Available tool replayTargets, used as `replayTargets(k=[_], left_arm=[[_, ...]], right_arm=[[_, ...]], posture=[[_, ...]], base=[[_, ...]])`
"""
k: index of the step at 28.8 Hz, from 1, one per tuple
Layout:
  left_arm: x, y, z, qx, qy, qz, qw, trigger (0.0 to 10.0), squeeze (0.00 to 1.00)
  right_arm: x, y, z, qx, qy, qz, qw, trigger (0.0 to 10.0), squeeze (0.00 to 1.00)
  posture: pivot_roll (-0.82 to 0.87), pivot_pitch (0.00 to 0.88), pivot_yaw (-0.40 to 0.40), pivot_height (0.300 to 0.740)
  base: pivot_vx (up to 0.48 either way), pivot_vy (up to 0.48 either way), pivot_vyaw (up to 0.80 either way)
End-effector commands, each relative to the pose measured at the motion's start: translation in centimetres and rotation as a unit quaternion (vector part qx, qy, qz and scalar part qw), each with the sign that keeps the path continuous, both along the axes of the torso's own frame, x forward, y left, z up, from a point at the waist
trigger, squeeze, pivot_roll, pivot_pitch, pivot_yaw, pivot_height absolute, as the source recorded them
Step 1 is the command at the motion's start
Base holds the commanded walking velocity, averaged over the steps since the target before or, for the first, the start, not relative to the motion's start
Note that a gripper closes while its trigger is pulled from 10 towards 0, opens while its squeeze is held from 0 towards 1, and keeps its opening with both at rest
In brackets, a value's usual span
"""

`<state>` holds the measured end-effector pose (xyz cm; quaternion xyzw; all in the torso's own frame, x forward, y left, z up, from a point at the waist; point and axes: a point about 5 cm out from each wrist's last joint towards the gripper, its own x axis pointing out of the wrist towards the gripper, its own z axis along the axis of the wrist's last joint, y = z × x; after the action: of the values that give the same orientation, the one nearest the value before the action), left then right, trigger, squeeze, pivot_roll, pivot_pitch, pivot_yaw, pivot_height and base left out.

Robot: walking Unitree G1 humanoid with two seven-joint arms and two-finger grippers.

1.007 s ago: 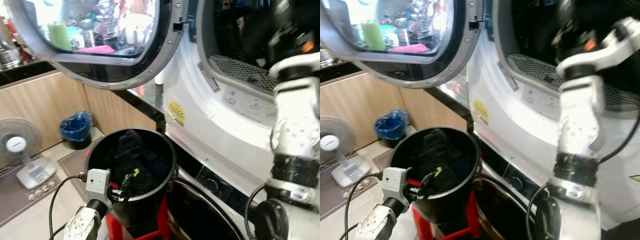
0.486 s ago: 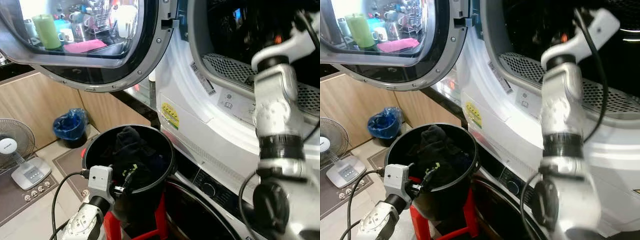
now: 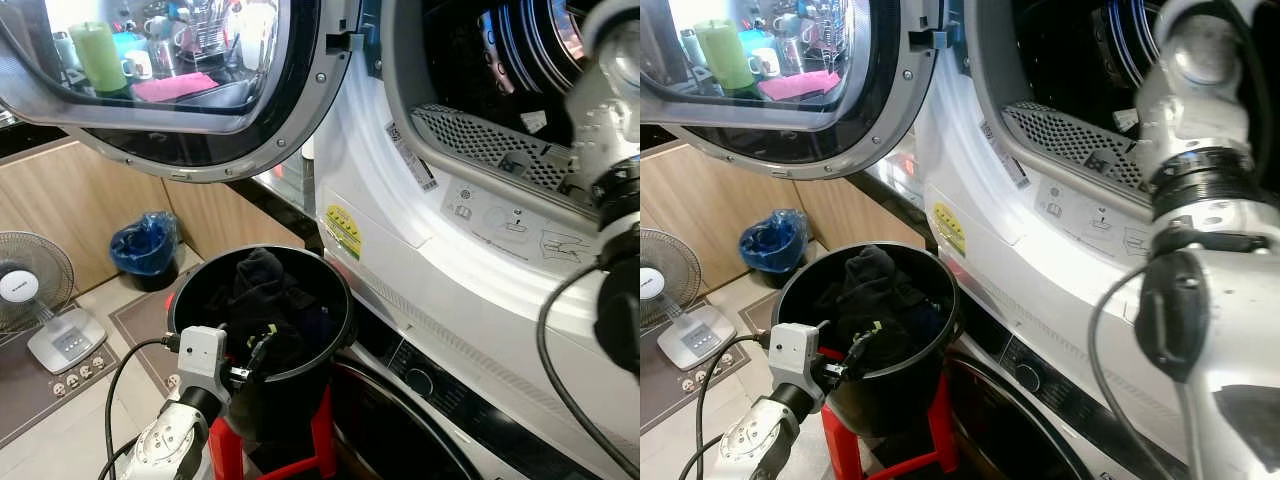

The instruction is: Clothes washing

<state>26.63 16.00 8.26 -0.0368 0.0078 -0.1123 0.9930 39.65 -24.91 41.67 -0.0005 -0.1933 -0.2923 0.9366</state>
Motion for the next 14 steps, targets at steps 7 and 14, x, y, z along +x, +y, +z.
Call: replayTargets(k=[7,14], left_arm=[[-0.5,0.0,-1.3,0.005,0.033,0.003,0.999,10.0,0.00],[-0.6,0.0,-1.5,0.007,0.040,0.000,0.999,10.0,0.00]], right_arm=[[-0.1,-1.8,-1.2,0.025,0.057,-0.033,0.998,10.0,0.00],[1.0,-0.8,-4.4,0.037,0.130,0.027,0.991,10.0,0.00]], posture=[[0.08,0.041,-0.010,0.740],[0.07,0.050,-0.005,0.740]], base=[[0.000,0.000,0.00],[0.000,0.000,0.00]])
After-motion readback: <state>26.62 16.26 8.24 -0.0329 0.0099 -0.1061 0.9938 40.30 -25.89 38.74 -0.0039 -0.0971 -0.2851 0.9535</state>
